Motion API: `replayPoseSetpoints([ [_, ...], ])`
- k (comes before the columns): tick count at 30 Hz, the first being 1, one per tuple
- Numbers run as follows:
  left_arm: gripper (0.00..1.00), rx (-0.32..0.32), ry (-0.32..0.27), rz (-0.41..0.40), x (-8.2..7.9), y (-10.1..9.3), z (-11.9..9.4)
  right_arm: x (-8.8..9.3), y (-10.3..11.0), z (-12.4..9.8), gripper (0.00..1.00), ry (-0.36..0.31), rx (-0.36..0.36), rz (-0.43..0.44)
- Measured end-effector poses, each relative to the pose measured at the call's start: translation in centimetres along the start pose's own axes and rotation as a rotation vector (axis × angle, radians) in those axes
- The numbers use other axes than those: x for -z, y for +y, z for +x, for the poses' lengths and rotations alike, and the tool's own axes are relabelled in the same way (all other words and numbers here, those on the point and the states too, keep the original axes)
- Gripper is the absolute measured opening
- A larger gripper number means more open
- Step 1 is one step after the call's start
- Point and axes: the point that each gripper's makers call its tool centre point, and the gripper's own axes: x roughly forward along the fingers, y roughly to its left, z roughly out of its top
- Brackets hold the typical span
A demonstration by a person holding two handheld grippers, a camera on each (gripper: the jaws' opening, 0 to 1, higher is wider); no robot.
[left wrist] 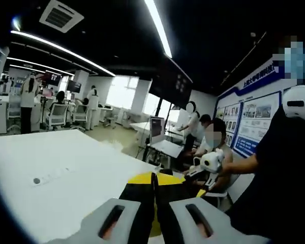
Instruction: Compare the silicone blocks by pressing each to a similar depth, holding the contact briefly, and releasing to observe deformation and rebound differences across the visible hardness samples.
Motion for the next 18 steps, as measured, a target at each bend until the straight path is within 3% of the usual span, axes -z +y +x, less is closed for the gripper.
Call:
replayPoseSetpoints([
  [8, 0.00, 0.066, 0.008, 0.025, -0.5, -2.0, 1.1, -3.2, 0.5, 0.6, 0.55, -0.087, -0.050, -0.007],
  [18, 0.00, 0.139, 0.029, 0.050, -0.3, -4.2, 2.3, -8.1, 1.9, 2.6, 0.56, -0.179, -0.184, -0.023],
])
